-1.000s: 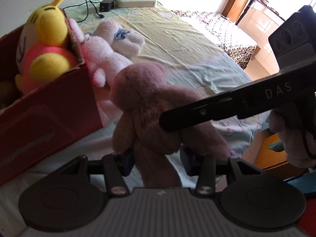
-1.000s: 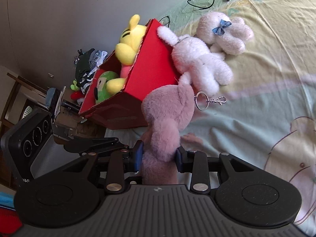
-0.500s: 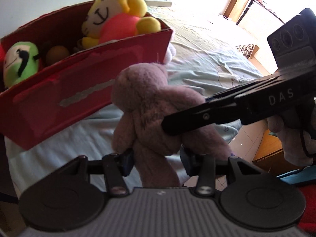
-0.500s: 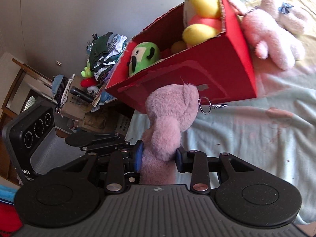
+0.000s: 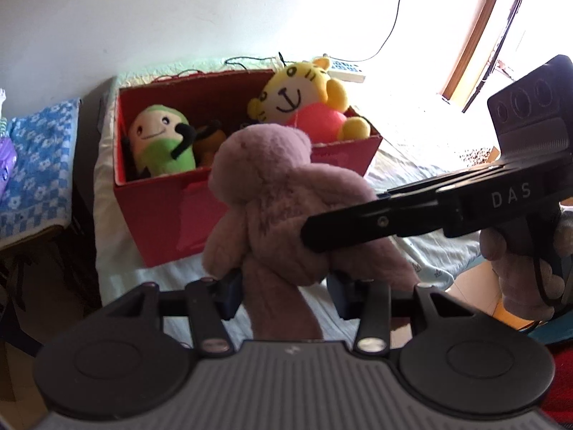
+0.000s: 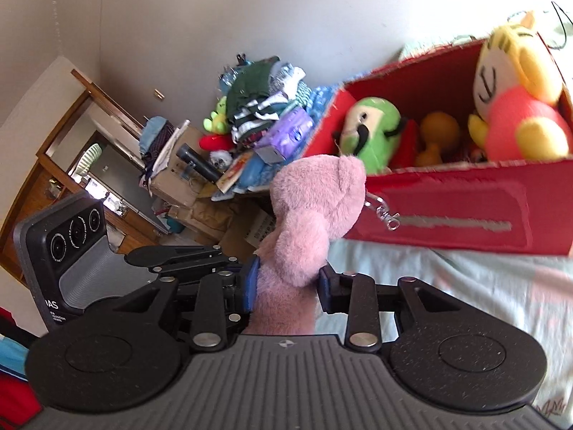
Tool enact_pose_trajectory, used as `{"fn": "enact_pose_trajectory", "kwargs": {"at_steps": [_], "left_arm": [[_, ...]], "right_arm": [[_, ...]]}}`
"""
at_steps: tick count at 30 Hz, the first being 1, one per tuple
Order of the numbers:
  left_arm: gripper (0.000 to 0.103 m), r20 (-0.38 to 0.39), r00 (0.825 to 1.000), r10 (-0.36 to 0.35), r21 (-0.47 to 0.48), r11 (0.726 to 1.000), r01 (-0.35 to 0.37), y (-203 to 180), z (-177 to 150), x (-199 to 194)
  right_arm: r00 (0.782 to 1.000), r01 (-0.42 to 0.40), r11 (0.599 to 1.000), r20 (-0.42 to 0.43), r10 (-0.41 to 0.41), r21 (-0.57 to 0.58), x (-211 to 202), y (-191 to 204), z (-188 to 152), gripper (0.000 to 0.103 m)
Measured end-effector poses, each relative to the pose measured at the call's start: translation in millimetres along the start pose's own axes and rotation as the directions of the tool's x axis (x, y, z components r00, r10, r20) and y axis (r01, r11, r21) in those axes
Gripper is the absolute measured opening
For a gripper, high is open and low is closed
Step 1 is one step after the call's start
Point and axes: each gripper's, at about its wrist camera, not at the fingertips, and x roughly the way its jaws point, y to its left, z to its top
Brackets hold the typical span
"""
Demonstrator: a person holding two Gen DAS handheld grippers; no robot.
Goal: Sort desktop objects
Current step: 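Carry the pink teddy bear with the right gripper over the red box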
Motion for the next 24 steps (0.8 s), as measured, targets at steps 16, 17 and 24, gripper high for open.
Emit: {"fn": "enact_pose_trajectory", "kwargs": {"at_steps": [16,17,24], "left_arm": [[0.045,0.194,0.979,-0.062,0.102,0.994,0.043,6,110,15],[0.045,0.192,0.979,-0.066,0.107,0.993,0.046,7,117,23],[0.045,0.132,0.989,-0.072,0.096,0.994,0.06,22,143,86]], "right_arm": [[0.955,0.093,0.985,0.293,-0.047,-0.145,-23,8,75,0.036],[0.951,0.101,0.985,0.305,-0.055,-0.138,-23,3,79,0.036],[0.929,0.2,0.975,0.335,-0.158,-0.094,-3,-35,94,0.035]]}}
